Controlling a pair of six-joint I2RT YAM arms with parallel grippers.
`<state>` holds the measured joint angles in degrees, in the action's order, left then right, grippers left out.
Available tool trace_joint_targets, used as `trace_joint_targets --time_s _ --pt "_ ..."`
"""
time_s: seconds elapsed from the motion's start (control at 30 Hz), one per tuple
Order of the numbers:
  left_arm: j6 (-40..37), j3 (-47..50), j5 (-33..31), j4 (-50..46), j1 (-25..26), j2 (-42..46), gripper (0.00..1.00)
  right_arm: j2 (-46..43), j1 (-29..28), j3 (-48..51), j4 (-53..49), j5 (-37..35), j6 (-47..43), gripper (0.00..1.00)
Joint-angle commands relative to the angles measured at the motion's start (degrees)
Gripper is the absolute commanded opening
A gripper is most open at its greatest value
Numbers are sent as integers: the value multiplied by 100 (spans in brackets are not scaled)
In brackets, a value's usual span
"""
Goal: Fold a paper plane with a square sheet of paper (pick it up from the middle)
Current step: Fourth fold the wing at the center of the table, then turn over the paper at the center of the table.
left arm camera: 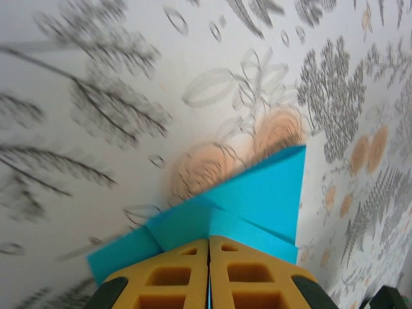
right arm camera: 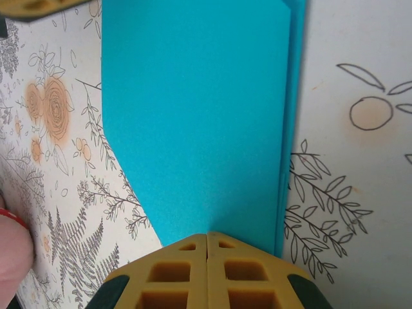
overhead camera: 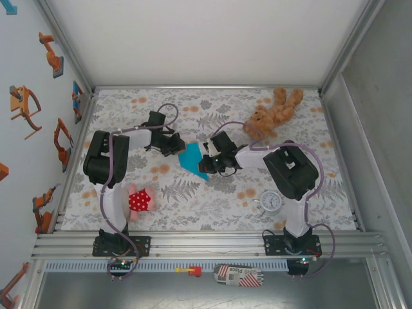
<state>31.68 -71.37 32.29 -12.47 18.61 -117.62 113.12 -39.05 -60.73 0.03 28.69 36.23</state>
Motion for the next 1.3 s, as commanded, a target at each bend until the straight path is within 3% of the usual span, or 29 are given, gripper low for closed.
trace_joint_targets --time_s 0.0,0.3,0.5,0.57,0.8,1.03,1.27 --pt "-58 -232 -818 -263 -420 -340 9 656 -68 554 -1475 -490 77 0" --pt "-144 -897 -953 -711 -779 -667 10 375 -69 521 -1137 -390 328 0" --pt "42 -892 -789 -718 -780 -72 14 -273 -77 145 -200 -154 878 0" --pt "193 -690 -782 -636 -780 311 17 -536 -77 10 182 -184 1084 4" --pt "777 674 -713 -231 -780 1967 31 -1278 -57 231 862 -1068 1118 28" --pt "955 1797 -373 -175 -762 3344 52 -1077 54 407 968 -1261 1124 35" --pt "981 2260 48 155 -732 3687 70 -591 172 188 986 -1129 1080 38"
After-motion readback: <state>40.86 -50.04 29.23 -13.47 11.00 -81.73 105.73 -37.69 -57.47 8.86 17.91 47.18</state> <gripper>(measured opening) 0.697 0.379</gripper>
